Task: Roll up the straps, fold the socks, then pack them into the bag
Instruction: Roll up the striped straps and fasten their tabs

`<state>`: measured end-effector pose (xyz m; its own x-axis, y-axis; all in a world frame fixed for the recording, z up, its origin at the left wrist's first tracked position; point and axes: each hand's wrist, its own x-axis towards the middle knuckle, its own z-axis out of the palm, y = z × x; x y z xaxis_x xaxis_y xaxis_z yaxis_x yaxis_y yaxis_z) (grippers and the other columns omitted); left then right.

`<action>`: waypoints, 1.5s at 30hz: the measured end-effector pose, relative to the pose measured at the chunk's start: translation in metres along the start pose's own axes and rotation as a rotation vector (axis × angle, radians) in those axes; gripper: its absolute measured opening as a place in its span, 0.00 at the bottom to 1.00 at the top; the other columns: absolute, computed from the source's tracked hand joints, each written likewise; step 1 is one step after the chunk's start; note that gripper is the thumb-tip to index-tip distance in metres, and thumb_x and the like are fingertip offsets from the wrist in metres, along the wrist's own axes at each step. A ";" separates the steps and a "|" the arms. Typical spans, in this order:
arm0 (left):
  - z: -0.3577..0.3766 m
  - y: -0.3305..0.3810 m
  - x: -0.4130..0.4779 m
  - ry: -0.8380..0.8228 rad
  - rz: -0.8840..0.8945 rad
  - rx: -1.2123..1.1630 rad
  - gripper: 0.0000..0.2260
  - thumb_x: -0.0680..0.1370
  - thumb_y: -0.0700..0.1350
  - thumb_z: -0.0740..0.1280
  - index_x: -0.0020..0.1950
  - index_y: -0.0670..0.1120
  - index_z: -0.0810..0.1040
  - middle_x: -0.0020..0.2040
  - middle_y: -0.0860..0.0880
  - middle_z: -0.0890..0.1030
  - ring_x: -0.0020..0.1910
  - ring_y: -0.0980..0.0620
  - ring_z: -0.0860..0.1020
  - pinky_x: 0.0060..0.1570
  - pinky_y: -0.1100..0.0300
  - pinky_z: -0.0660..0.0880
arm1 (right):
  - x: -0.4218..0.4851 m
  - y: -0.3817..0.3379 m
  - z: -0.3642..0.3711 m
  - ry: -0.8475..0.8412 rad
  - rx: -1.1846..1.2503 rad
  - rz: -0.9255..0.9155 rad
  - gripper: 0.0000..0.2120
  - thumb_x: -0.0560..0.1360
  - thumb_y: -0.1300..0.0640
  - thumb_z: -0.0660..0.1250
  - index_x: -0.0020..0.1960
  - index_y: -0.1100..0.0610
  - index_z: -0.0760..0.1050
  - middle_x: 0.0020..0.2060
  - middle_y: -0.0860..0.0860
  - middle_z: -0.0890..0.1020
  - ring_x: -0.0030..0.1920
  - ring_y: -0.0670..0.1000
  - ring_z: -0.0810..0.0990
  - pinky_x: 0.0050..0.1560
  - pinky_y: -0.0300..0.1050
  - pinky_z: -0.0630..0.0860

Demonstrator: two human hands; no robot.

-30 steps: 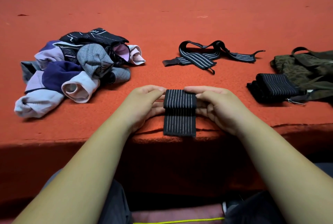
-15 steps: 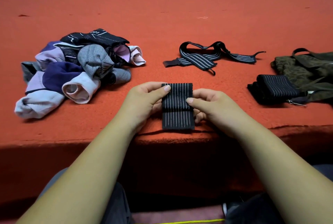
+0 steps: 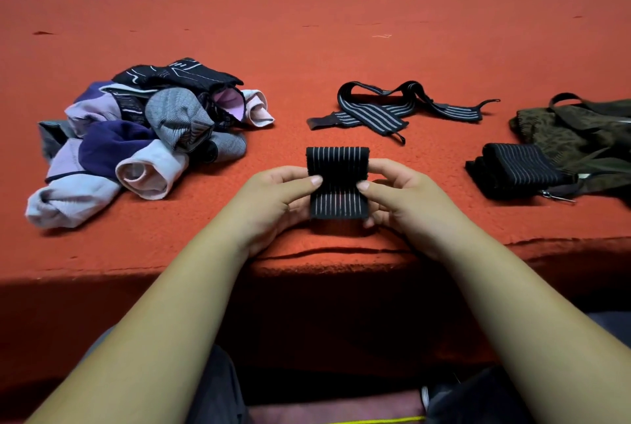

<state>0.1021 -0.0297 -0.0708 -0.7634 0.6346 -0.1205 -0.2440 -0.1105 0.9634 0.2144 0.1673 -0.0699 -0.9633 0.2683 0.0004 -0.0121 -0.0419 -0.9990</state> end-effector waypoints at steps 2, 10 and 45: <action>0.000 0.001 0.002 0.018 -0.038 0.001 0.08 0.83 0.35 0.66 0.60 0.37 0.81 0.53 0.40 0.87 0.51 0.47 0.86 0.48 0.57 0.84 | 0.002 0.002 -0.001 0.017 0.068 -0.004 0.15 0.82 0.67 0.67 0.64 0.55 0.84 0.49 0.58 0.87 0.47 0.55 0.86 0.45 0.47 0.84; 0.005 0.001 0.005 0.024 -0.058 -0.005 0.13 0.83 0.47 0.70 0.58 0.37 0.82 0.52 0.38 0.84 0.50 0.42 0.82 0.60 0.54 0.79 | -0.005 -0.005 0.001 0.065 0.148 0.042 0.18 0.81 0.73 0.57 0.57 0.66 0.85 0.51 0.61 0.89 0.54 0.53 0.88 0.50 0.40 0.84; 0.041 -0.012 0.015 0.193 0.156 0.127 0.12 0.80 0.33 0.72 0.62 0.43 0.86 0.53 0.43 0.89 0.53 0.44 0.88 0.51 0.56 0.85 | -0.013 -0.002 -0.020 0.231 -0.377 -0.113 0.21 0.80 0.60 0.72 0.69 0.41 0.81 0.51 0.45 0.87 0.42 0.44 0.85 0.46 0.45 0.83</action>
<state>0.1178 0.0122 -0.0740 -0.8886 0.4586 -0.0003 -0.0472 -0.0909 0.9947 0.2320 0.1832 -0.0690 -0.8761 0.4605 0.1430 0.0262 0.3417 -0.9395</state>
